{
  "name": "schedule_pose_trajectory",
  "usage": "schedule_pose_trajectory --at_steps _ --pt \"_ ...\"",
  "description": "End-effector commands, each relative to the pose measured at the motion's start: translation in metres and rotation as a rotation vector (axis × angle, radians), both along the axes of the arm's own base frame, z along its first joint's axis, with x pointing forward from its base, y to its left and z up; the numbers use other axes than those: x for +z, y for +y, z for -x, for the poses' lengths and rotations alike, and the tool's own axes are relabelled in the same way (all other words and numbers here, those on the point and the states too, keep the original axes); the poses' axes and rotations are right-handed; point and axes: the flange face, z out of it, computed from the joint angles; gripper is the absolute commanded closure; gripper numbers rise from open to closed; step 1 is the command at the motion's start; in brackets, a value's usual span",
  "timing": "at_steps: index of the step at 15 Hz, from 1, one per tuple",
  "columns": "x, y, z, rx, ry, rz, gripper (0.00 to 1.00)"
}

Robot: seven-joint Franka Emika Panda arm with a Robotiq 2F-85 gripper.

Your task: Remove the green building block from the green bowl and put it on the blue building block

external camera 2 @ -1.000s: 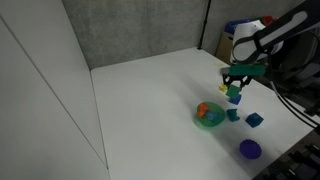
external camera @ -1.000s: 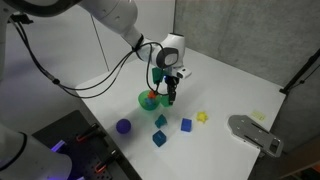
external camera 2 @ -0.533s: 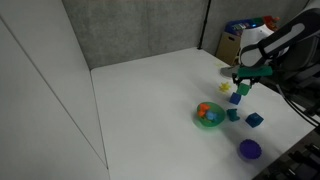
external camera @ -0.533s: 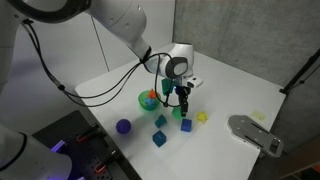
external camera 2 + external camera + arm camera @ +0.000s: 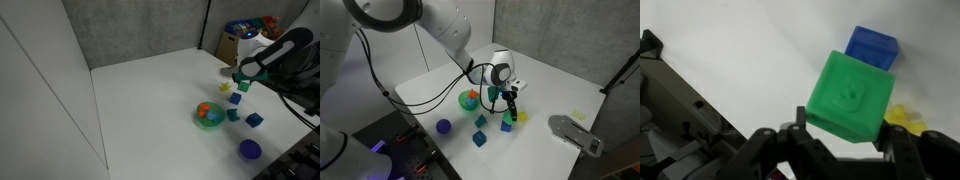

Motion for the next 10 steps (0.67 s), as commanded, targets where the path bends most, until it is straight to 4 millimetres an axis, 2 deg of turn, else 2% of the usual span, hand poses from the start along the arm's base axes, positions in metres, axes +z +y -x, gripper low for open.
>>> schedule_pose_trajectory --at_steps 1,5,10 --pt "-0.010 0.008 -0.013 0.021 -0.034 0.072 0.65" --pt "-0.024 0.017 -0.015 0.046 -0.042 0.115 0.65" --pt "-0.037 0.018 -0.013 0.058 -0.037 0.143 0.65"
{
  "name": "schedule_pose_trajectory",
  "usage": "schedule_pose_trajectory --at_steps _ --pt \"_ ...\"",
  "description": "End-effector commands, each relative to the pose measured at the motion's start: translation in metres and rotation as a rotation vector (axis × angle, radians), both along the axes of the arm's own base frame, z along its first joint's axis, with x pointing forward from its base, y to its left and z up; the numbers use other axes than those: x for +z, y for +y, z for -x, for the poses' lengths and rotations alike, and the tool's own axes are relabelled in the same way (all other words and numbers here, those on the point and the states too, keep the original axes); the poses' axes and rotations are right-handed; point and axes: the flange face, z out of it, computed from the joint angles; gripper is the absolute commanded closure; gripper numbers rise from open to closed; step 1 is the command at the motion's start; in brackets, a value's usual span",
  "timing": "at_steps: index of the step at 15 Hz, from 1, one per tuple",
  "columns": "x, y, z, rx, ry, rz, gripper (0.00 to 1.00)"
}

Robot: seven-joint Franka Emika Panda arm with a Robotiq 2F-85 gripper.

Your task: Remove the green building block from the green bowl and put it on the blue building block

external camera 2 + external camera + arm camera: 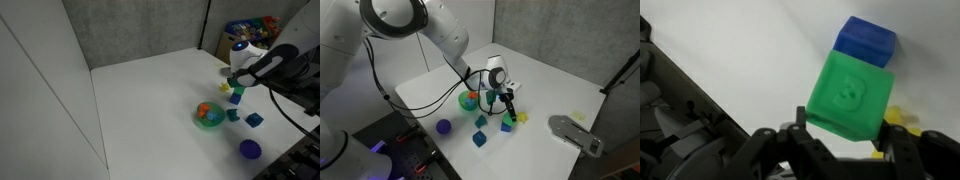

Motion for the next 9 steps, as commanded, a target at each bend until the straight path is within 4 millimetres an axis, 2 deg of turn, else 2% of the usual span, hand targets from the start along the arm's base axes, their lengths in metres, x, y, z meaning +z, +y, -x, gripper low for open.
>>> schedule_pose_trajectory --at_steps 1,3,4,6,8,9 --pt "-0.004 -0.003 -0.004 0.010 -0.015 0.040 0.65" --pt "-0.006 -0.003 -0.002 0.015 -0.014 0.039 0.63" --pt "-0.006 -0.002 -0.001 0.018 -0.014 0.036 0.16" --pt "-0.002 0.001 0.000 0.028 -0.018 0.028 0.16" --pt "0.006 0.009 0.001 0.047 -0.030 0.016 0.01" --pt "0.010 0.014 0.002 0.061 -0.039 0.012 0.00"
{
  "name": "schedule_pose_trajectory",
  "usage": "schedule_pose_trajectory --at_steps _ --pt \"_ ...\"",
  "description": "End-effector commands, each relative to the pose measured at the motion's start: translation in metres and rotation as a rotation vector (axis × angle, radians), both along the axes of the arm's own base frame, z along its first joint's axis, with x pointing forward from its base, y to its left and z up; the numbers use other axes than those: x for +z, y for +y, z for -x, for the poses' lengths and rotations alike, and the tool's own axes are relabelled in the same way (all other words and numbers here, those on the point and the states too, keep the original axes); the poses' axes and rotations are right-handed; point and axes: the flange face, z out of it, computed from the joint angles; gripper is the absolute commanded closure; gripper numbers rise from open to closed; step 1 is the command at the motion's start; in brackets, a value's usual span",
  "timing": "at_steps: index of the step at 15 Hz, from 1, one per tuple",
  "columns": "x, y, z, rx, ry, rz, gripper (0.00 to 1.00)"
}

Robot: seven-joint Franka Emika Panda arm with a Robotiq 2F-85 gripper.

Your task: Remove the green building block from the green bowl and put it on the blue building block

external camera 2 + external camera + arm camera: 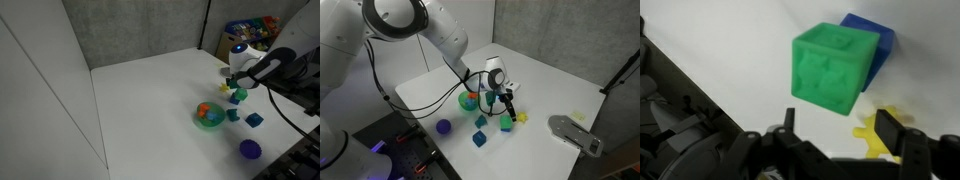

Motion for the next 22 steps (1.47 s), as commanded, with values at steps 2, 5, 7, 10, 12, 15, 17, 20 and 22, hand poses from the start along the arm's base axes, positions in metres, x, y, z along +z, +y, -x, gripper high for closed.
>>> schedule_pose_trajectory --at_steps 2,5,7,10,12,15,17,20,22 --pt "0.025 0.022 0.004 0.061 -0.041 -0.023 0.00" --pt "0.049 0.046 0.006 0.109 -0.041 -0.085 0.00" --pt "0.071 0.064 0.008 0.153 -0.035 -0.133 0.00" --pt "0.105 0.086 0.013 0.217 -0.030 -0.179 0.00" --pt "0.128 0.097 0.020 0.254 -0.016 -0.208 0.00" --pt "0.163 0.105 0.031 0.300 0.012 -0.245 0.00" --pt "0.186 0.105 0.038 0.318 0.027 -0.275 0.00" --pt "0.221 0.103 0.052 0.335 0.048 -0.329 0.00" --pt "0.246 0.102 0.061 0.341 0.064 -0.369 0.00"
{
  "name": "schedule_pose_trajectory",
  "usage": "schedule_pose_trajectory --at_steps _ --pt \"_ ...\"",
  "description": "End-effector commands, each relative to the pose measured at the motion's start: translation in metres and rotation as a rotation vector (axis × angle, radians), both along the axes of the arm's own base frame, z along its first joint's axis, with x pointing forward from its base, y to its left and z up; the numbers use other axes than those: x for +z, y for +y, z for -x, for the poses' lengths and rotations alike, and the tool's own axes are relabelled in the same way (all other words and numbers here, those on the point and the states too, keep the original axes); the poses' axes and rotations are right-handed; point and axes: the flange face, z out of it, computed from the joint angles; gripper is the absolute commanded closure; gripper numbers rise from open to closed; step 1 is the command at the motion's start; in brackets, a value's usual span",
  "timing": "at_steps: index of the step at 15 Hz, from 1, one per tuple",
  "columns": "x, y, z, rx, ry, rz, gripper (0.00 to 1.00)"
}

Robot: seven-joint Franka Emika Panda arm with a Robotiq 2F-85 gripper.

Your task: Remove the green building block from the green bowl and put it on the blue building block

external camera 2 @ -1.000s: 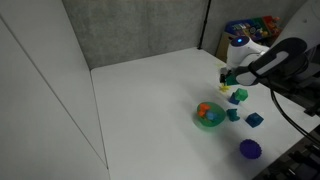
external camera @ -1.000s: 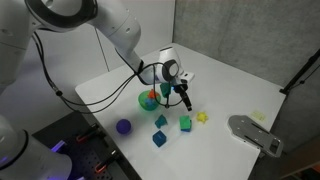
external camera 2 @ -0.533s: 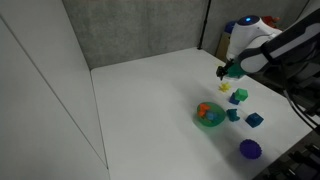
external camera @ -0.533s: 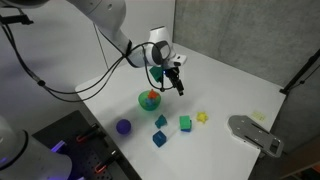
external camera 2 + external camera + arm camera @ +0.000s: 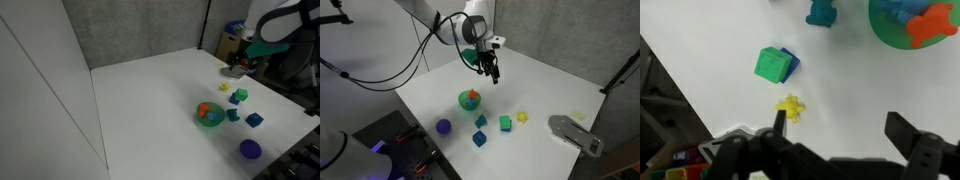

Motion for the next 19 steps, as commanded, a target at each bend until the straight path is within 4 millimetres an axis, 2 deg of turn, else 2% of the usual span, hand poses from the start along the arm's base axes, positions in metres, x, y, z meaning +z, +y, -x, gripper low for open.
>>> schedule_pose_trajectory --at_steps 1,8,11,14,17,18,19 --pt "0.048 -0.003 0.025 0.032 0.039 -0.074 0.00" --pt "0.138 -0.001 0.066 0.101 0.120 -0.136 0.00" --pt "0.167 0.001 0.082 0.157 0.138 -0.151 0.00" --pt "0.182 0.000 0.092 0.185 0.156 -0.155 0.00" --pt "0.180 -0.002 0.097 0.192 0.176 -0.153 0.00" --pt "0.180 0.001 0.089 0.172 0.162 -0.135 0.00" --pt "0.179 0.001 0.090 0.173 0.167 -0.135 0.00"
